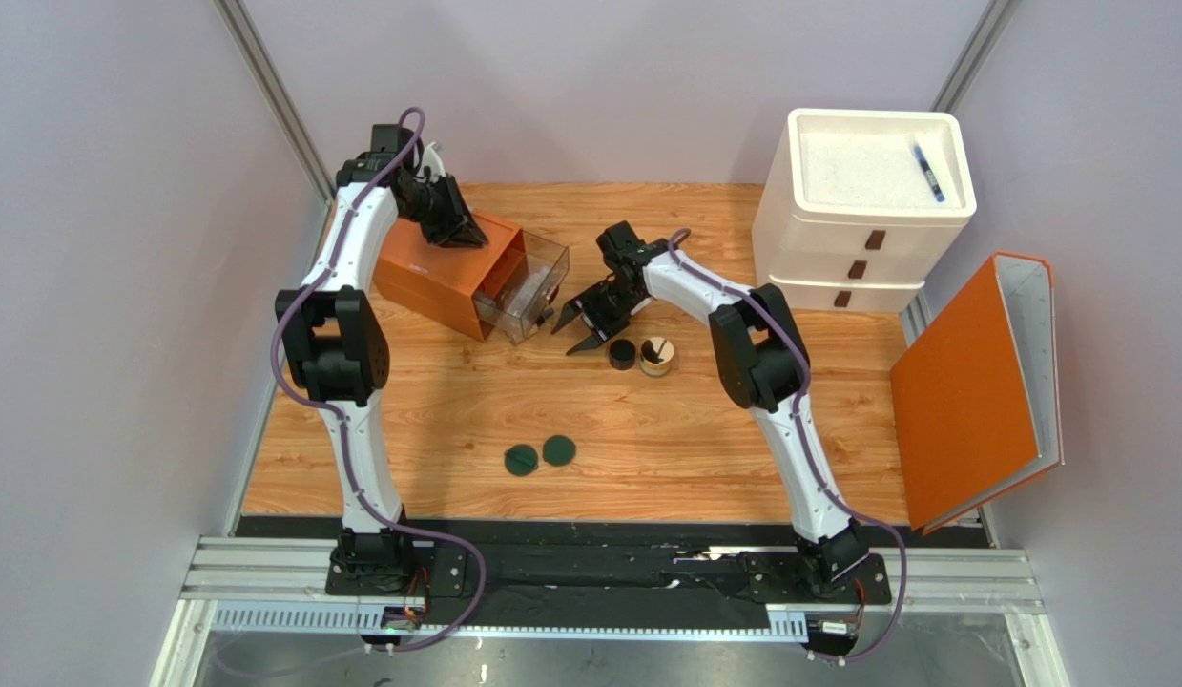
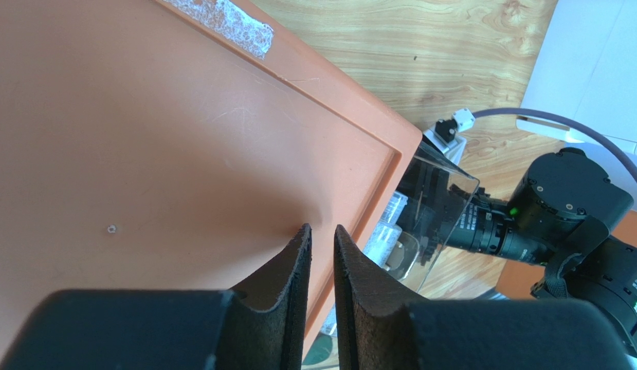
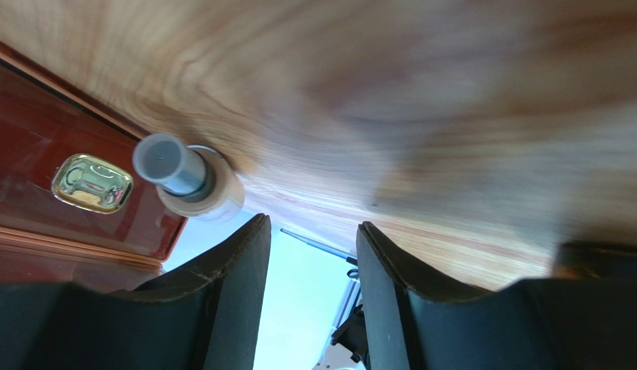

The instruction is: Organize the makeup

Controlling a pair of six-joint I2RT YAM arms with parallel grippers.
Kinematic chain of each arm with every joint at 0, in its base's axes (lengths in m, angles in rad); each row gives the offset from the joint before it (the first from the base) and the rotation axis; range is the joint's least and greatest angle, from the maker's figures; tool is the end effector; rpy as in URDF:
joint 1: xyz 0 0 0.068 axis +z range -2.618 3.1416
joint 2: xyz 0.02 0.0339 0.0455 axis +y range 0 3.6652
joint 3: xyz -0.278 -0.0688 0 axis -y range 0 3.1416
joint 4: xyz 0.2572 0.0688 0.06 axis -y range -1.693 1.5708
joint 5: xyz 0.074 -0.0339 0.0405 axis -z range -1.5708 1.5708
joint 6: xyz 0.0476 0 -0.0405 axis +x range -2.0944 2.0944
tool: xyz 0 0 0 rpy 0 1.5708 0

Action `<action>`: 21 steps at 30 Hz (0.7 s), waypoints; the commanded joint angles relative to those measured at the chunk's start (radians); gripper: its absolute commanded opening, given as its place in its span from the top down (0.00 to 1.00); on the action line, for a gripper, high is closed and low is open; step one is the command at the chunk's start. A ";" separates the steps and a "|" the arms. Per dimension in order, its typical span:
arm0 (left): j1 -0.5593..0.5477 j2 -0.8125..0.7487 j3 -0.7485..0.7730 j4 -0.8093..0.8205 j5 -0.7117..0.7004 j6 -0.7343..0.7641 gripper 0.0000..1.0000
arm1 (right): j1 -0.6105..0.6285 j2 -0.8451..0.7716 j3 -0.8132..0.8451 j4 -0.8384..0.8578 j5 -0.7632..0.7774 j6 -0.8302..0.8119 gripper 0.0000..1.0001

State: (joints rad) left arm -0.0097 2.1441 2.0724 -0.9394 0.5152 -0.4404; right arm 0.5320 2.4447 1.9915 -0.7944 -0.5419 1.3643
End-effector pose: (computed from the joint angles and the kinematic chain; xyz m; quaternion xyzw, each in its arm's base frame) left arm 0.4927 -0.0282 0.2907 -0.1299 0.9230 -0.2983 0.2057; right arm 0.4418 0.2886 0.1244 -0.3450 -0.8872 -0.2800 0.1242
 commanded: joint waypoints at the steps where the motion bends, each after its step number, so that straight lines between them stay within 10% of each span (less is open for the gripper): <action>1: 0.004 -0.030 -0.023 -0.007 -0.040 0.003 0.77 | -0.030 -0.104 -0.077 0.004 0.022 0.016 0.52; 21: 0.004 -0.050 -0.044 -0.013 -0.055 0.008 0.77 | -0.053 0.040 -0.005 0.218 -0.021 0.122 0.44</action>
State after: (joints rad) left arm -0.0097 2.1300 2.0483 -0.9226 0.5095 -0.4416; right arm 0.4534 2.4363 1.9404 -0.6060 -0.5243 1.4425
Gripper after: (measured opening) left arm 0.234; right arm 0.558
